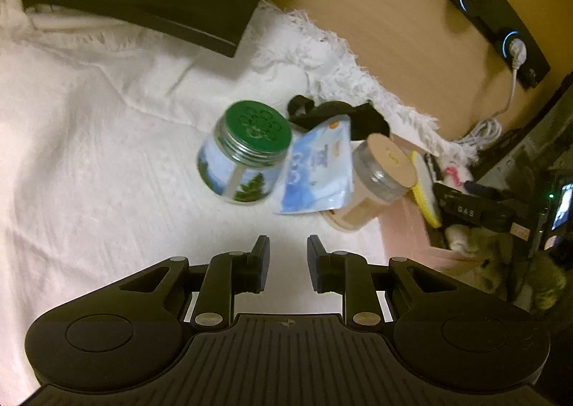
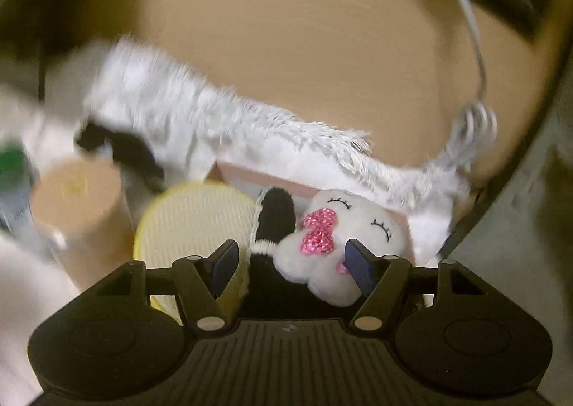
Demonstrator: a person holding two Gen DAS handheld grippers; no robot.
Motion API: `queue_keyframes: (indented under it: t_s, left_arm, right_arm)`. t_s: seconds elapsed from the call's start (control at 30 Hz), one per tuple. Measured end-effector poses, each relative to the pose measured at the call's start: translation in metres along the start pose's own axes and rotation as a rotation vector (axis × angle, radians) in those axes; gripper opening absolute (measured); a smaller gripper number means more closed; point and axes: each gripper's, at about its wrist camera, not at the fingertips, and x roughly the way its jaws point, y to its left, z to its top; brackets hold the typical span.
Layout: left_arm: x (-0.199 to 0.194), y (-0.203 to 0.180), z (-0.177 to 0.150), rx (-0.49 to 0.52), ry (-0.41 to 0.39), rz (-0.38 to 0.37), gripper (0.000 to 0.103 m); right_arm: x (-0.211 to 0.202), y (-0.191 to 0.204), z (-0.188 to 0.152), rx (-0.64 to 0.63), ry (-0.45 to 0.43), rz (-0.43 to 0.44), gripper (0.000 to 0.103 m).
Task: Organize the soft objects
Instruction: 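Grasp the white wipes packet with the left gripper while the right gripper grasps the black eye mask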
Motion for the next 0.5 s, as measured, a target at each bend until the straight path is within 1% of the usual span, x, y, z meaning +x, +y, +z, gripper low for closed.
queue_keyframes:
  t_s: [0.07,0.1,0.17,0.2,0.27,0.37,0.4,0.43,0.5]
  left_arm:
    - [-0.002,0.002,0.0,0.025,-0.008,0.024,0.025]
    - [-0.003,0.002,0.001,0.039,-0.011,0.03,0.025]
    - [-0.003,0.001,0.004,0.073,-0.02,0.019,0.025]
    - [-0.002,-0.004,0.007,0.113,-0.033,0.004,0.025]
    - [0.002,-0.017,0.008,0.221,-0.065,-0.008,0.025]
    - [0.017,-0.046,0.002,0.422,-0.122,0.038,0.025]
    - [0.022,-0.055,-0.003,0.481,-0.143,0.052,0.027]
    - [0.028,-0.062,-0.008,0.53,-0.161,0.052,0.03]
    - [0.041,-0.071,-0.016,0.598,-0.174,0.043,0.03]
  right_arm:
    - [-0.003,0.003,0.005,-0.035,0.018,-0.002,0.068]
    - [-0.006,0.001,0.01,-0.024,0.032,0.006,0.067]
    - [-0.016,-0.005,0.021,0.034,0.038,0.057,0.067]
    - [-0.022,-0.008,0.026,0.068,0.029,0.091,0.067]
    - [-0.034,-0.01,0.036,0.11,0.013,0.138,0.067]
    - [-0.057,-0.007,0.047,0.113,-0.011,0.17,0.067]
    - [-0.063,-0.004,0.048,0.104,-0.016,0.176,0.068]
    - [-0.07,-0.001,0.048,0.091,-0.019,0.181,0.068]
    - [-0.08,0.005,0.046,0.07,-0.014,0.178,0.068]
